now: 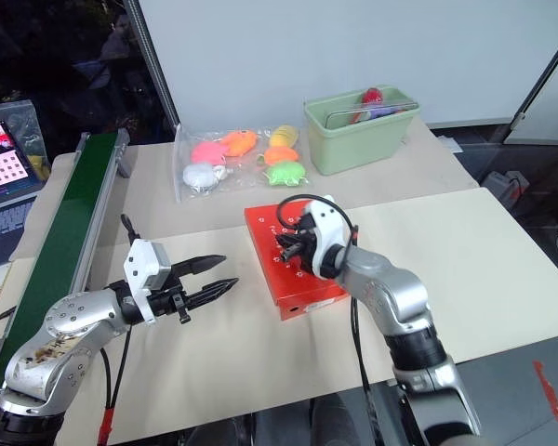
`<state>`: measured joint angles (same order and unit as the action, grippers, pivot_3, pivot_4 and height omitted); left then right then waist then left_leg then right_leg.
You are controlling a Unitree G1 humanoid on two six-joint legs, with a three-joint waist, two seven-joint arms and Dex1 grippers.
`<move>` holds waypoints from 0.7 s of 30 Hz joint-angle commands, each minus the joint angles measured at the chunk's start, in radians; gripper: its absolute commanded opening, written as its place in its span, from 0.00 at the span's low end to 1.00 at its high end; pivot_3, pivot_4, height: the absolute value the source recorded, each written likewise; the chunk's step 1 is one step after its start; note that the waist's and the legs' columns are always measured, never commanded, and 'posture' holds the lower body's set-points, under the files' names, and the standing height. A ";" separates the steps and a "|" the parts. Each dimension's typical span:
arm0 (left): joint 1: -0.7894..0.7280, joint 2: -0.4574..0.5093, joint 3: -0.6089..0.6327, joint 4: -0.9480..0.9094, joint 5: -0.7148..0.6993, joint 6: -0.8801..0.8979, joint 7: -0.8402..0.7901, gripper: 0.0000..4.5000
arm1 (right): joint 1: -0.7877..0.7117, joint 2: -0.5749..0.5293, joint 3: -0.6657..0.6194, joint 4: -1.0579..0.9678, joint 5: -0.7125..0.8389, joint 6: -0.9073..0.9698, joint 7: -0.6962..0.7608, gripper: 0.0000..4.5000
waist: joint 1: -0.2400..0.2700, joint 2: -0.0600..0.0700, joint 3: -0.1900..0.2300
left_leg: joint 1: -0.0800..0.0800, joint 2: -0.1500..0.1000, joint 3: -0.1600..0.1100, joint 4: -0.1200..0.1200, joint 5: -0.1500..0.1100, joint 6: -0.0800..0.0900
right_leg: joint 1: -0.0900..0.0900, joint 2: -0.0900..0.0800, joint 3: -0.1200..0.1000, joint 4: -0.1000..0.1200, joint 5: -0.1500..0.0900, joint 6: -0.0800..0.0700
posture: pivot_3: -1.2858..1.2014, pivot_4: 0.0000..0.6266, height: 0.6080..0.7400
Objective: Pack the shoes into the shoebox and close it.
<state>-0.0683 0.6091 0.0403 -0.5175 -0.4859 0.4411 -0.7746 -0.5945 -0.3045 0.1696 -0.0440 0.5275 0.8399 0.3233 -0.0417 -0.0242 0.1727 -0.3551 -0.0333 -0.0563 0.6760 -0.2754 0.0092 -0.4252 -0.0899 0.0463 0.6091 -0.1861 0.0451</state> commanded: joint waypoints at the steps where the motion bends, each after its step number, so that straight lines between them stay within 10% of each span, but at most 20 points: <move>1: -0.007 0.003 0.007 -0.032 -0.002 -0.009 0.009 0.54 | -0.018 0.015 0.003 0.085 -0.046 0.038 0.004 0.02 | 0.004 0.000 0.000 | -0.001 0.000 -0.001 0.000 0.000 0.000 | 0.000 0.000 -0.001 0.000 0.000 0.000 | 0.52 0.24 1.00; 14: -0.017 -0.006 0.011 -0.041 -0.002 0.011 0.059 0.54 | -0.006 0.030 0.008 0.111 -0.111 0.075 0.032 0.02 | 0.000 -0.001 -0.001 | 0.002 -0.001 -0.001 0.000 0.000 0.000 | 0.002 -0.001 -0.001 0.000 -0.002 0.003 | 0.52 0.24 1.00; 21: -0.087 -0.104 0.080 0.062 0.032 0.039 0.254 0.54 | -0.011 0.083 -0.260 -0.057 0.039 0.067 -0.017 0.02 | 0.003 -0.001 0.000 | 0.001 -0.001 -0.002 0.000 0.000 0.000 | 0.001 -0.001 -0.001 0.000 -0.001 0.001 | 0.52 0.24 1.00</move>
<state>-0.1229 0.5319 0.0710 -0.4854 -0.4813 0.4849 -0.6005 -0.6001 -0.2360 0.0463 0.0086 0.4734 0.8996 0.3288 -0.0385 -0.0248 0.1722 -0.3554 -0.0344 -0.0587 0.6762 -0.2755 0.0093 -0.4247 -0.0911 0.0448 0.6094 -0.1858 0.0449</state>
